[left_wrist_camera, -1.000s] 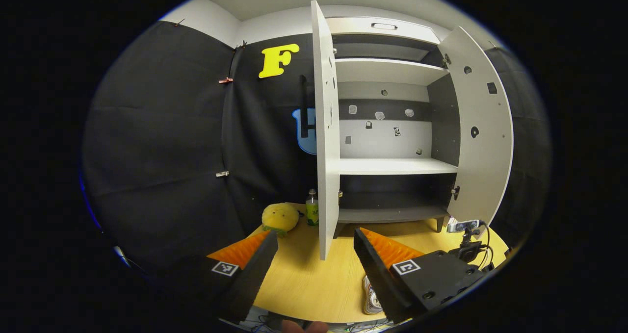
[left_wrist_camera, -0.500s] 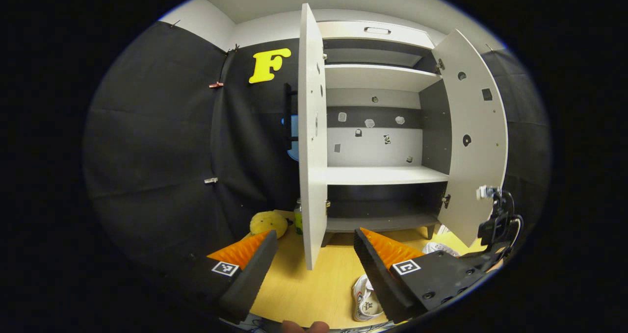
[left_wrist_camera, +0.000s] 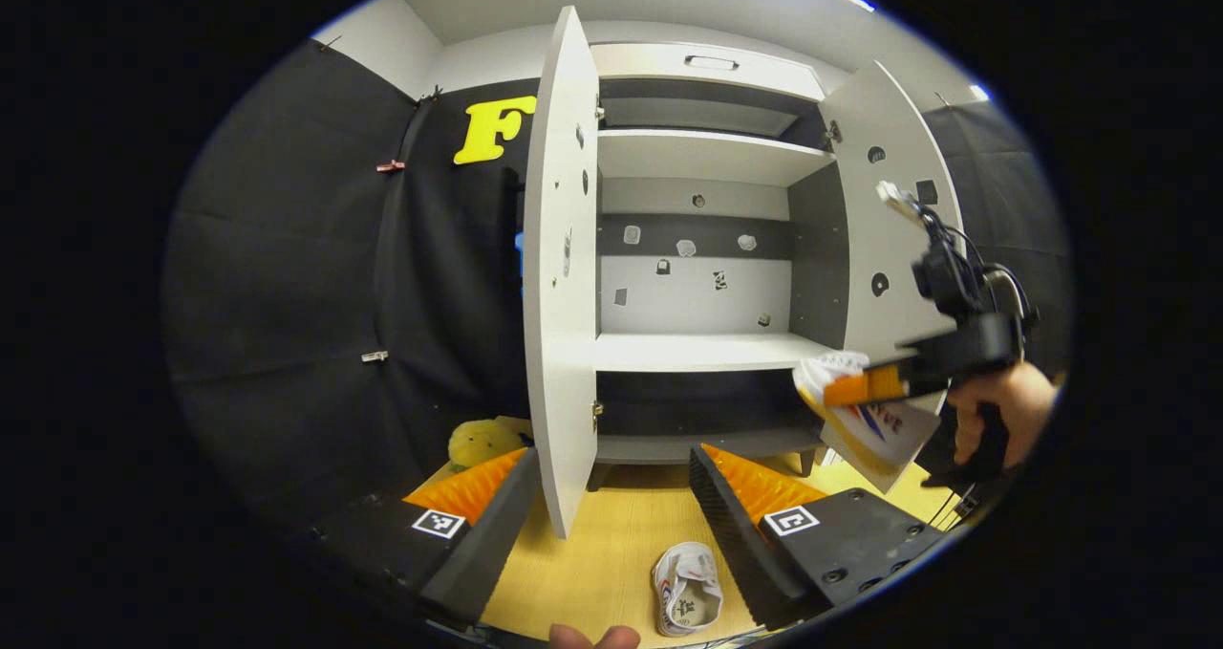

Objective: Grab one shoe with the right hand and put it into the shoe cabinet, grab the other shoe with the left hand and put it into the shoe cabinet; then close the right door with the right hand and the left door with the left hand.

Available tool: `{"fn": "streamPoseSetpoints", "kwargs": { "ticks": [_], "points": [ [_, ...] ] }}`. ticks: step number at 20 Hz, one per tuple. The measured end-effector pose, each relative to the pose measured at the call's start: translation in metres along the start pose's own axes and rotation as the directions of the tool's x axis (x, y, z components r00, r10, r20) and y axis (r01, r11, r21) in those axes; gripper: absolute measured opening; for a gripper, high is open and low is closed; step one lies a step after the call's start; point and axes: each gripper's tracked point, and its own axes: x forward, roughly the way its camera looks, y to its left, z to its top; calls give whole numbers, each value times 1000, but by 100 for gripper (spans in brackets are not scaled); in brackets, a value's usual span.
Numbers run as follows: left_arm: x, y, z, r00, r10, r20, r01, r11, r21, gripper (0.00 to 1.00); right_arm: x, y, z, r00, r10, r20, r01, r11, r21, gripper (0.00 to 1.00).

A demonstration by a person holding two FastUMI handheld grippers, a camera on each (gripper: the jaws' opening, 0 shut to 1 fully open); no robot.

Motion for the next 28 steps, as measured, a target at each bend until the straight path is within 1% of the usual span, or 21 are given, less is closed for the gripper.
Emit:
{"fn": "streamPoseSetpoints", "kwargs": {
  "ticks": [5, 9, 11, 13, 16, 18, 20, 22, 24, 28],
  "points": [
    [7, -7, -2, 1000, -26, -9, 25, 999, -24, 98, 58, -3, 85, 999, -21, 44, 25, 997, -75, 5],
    [13, -5, 0, 1000, -12, -7, 11, 1000, -29, 98, 123, -23, 126, 998, -57, 38, 61, 991, -118, 5],
    [15, -3, -1, 1000, 3, -8, -3, 1000, -24, 97, 156, -37, 142, 995, -88, 40, 93, 982, -165, 5],
    [18, -1, -1, 1000, 19, -13, -19, 1000, -24, 98, 188, -50, 148, 992, -125, 20, 126, 970, -207, 5],
    [24, 4, 1, 998, 55, -11, -55, 998, -1, 97, 233, -58, 147, 990, -133, -46, 121, 970, -211, 5],
    [27, 5, 1, 997, 70, -15, -70, 998, 0, 98, 261, -64, 142, 985, -149, -91, 124, 963, -240, 5],
    [30, 5, 1, 996, 86, -22, -87, 996, -8, 98, 284, -68, 141, 980, -169, -108, 133, 951, -277, 5],
    [33, 5, -1, 994, 101, -30, -101, 995, -14, 98, 302, -77, 140, 974, -201, -107, 156, 931, -331, 5],
    [35, 6, -2, 993, 110, -38, -111, 994, -13, 98, 316, -85, 139, 967, -231, -105, 180, 917, -357, 5],
    [37, 9, -6, 991, 125, -47, -125, 992, -10, 98, 328, -92, 140, 959, -263, -103, 212, 911, -353, 5]
  ]
}}
